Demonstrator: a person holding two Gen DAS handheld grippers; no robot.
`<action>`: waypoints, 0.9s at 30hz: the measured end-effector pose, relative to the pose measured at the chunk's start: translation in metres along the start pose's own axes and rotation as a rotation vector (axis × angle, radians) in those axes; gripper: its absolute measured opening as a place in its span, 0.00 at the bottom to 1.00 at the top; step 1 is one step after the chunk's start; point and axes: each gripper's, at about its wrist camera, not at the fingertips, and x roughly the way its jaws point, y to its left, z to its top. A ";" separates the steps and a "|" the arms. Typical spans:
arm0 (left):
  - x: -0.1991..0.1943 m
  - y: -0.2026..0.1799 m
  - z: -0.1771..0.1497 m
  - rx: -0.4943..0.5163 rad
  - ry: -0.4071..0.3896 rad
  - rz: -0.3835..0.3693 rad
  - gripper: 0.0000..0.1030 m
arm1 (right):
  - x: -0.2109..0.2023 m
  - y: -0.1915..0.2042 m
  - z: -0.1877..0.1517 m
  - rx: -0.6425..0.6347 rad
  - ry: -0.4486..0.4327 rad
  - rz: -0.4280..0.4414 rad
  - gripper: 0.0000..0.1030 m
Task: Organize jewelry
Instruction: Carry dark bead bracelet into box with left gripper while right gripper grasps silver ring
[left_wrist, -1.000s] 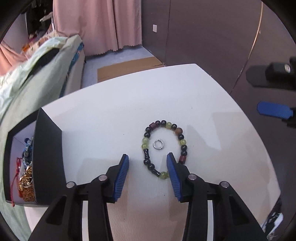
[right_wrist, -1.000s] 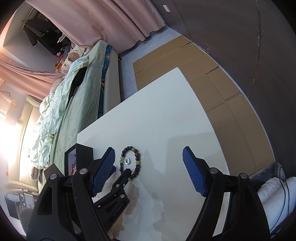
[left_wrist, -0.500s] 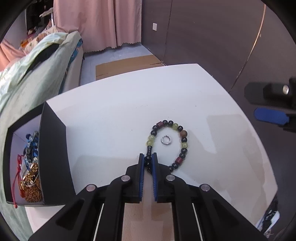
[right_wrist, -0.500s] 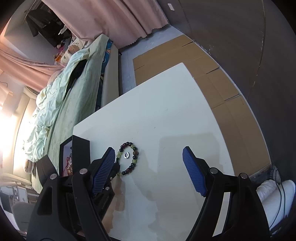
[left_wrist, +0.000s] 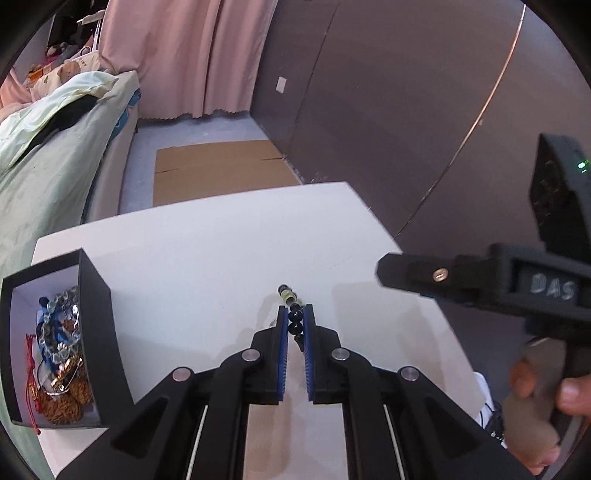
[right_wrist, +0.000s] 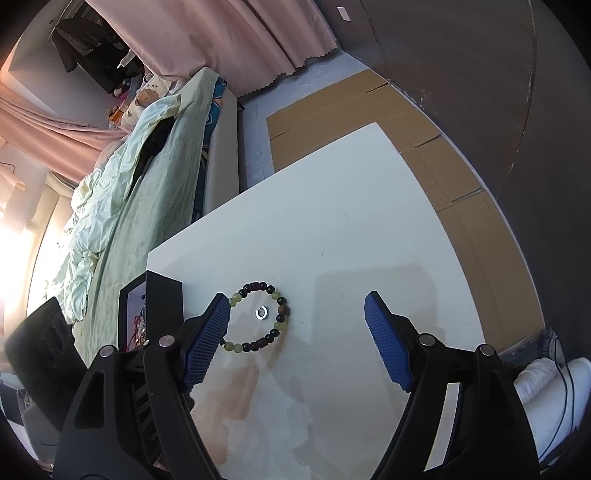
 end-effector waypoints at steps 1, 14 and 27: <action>-0.002 0.000 0.001 -0.001 -0.006 -0.004 0.06 | 0.000 0.000 0.000 0.001 0.000 0.000 0.74; -0.056 0.025 0.019 -0.078 -0.114 -0.032 0.06 | 0.031 0.020 -0.005 -0.081 0.063 -0.008 0.50; -0.093 0.069 0.019 -0.169 -0.164 -0.028 0.06 | 0.074 0.051 -0.017 -0.174 0.142 -0.054 0.32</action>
